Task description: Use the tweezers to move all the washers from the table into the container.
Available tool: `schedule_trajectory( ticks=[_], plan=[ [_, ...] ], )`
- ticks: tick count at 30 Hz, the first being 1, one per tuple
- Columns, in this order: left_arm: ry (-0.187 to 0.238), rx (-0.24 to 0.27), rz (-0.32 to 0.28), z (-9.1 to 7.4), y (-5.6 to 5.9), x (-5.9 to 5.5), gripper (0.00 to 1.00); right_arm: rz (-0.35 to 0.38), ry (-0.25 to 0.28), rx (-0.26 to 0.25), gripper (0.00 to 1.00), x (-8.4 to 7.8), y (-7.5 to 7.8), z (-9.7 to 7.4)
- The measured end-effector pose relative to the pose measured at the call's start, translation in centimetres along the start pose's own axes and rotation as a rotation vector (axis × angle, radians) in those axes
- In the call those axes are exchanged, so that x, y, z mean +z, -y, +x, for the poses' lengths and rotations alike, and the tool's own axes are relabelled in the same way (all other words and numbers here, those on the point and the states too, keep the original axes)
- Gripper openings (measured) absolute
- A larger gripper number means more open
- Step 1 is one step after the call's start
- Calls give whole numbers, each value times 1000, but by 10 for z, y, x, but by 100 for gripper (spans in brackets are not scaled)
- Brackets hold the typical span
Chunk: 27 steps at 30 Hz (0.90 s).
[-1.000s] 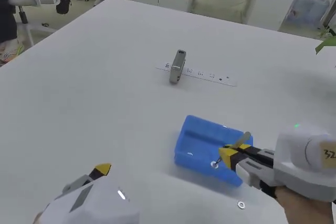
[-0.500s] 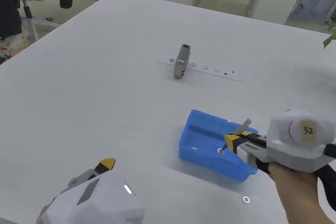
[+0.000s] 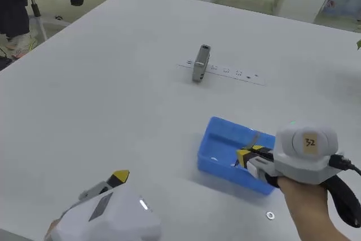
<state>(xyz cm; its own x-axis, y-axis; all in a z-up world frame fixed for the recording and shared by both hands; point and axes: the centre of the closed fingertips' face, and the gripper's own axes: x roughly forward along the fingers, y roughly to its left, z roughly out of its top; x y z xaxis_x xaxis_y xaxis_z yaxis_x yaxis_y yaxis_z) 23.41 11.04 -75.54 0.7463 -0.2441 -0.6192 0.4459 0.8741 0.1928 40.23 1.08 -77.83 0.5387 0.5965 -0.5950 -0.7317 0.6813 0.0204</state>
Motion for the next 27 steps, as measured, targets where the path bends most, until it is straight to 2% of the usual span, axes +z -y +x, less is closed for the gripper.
schedule_trajectory(
  ticks=[4,14,15,20,24,27],
  plan=[
    [-3,-1,-1,0,0,-1,87,-21,-9,-7,3,-3,2,4],
    [-9,-3,0,0,0,-1,87,-13,2,-18,3,-1,5,3],
    [-9,-3,1,0,0,-1,87,15,16,-22,4,2,6,0],
    [-9,-4,2,0,1,-1,87,39,47,-37,4,12,11,-10],
    [-10,-4,2,0,1,-2,87,81,112,-39,4,28,13,-31],
    [-6,-4,3,0,1,-1,87,88,136,-51,4,35,14,-45]
  ],
)
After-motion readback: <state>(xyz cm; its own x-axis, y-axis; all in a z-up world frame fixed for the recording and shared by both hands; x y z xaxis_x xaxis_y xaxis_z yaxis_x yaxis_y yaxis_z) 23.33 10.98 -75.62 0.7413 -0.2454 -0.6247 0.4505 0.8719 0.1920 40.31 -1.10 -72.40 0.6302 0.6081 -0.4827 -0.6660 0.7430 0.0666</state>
